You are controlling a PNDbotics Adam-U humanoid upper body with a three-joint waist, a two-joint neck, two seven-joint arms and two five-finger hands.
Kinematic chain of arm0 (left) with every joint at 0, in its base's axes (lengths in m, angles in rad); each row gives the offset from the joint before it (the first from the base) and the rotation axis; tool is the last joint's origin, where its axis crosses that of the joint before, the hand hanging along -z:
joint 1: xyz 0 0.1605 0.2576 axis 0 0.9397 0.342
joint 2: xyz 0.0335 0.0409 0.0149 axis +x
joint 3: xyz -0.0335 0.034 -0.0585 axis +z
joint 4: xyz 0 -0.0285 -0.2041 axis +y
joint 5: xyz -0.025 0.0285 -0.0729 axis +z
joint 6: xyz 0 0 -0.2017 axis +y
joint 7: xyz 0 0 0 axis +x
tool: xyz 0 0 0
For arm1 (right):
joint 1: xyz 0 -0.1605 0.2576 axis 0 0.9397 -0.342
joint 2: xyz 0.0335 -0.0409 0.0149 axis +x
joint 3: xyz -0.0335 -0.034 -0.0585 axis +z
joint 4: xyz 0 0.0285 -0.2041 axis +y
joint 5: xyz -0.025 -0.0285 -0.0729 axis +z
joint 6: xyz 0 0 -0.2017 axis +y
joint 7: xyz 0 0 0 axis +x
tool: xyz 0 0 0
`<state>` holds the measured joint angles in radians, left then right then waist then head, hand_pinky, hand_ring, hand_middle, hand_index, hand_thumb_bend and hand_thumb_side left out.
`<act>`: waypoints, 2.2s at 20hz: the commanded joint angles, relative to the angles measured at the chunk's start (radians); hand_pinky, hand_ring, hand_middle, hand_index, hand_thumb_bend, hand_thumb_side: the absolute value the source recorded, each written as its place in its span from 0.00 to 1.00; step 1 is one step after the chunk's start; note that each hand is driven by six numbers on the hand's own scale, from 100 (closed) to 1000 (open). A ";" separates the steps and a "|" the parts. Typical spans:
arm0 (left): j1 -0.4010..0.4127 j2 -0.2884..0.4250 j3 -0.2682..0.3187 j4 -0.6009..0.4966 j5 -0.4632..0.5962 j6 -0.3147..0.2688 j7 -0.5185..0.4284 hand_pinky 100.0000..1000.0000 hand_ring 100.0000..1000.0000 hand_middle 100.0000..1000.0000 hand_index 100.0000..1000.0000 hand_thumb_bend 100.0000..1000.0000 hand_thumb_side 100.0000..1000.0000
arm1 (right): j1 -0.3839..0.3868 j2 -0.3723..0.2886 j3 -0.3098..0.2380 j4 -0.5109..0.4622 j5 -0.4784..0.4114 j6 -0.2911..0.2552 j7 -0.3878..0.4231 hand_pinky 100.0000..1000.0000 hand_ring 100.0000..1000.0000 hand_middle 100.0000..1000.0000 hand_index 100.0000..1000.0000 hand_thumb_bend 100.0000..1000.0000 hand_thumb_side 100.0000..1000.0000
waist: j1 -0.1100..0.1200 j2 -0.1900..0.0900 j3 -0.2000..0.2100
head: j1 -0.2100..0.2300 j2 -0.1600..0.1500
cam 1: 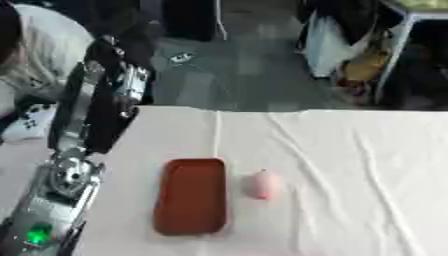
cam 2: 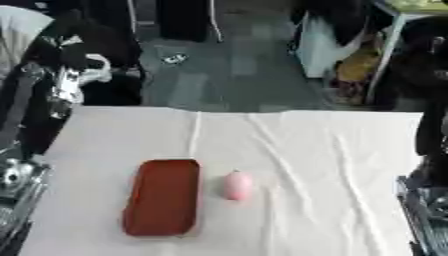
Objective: Pick up objects on the table and place them in the box.
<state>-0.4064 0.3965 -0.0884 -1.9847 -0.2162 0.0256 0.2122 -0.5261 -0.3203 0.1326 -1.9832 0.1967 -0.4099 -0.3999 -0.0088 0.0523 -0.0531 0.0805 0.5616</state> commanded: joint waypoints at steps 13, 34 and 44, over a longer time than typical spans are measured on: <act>-0.009 0.018 0.008 -0.015 -0.004 0.006 0.005 0.67 0.70 0.84 0.97 0.00 0.80 | -0.043 -0.060 0.014 -0.016 0.066 0.151 0.067 0.32 0.56 0.68 0.78 0.00 0.65 | 0.000 -0.019 0.025 | 0.009 -0.016; 0.005 0.019 0.003 -0.015 -0.002 0.012 0.000 0.67 0.70 0.84 0.97 0.00 0.80 | -0.396 -0.102 0.132 0.582 0.733 0.341 0.310 0.51 0.74 0.77 0.82 0.29 0.59 | -0.010 -0.024 0.038 | -0.024 -0.006; 0.003 0.018 0.002 -0.015 -0.003 0.011 -0.001 0.67 0.70 0.84 0.97 0.00 0.81 | -0.425 -0.060 0.138 0.766 0.832 0.287 0.376 0.60 0.80 0.82 0.87 0.40 0.74 | -0.010 -0.024 0.042 | -0.026 -0.004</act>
<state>-0.3926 0.3965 -0.0885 -1.9847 -0.2170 0.0356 0.2106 -0.9208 -0.3720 0.2746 -1.2253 1.0194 -0.1157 -0.0337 -0.0205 0.0433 -0.0117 0.0626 0.5608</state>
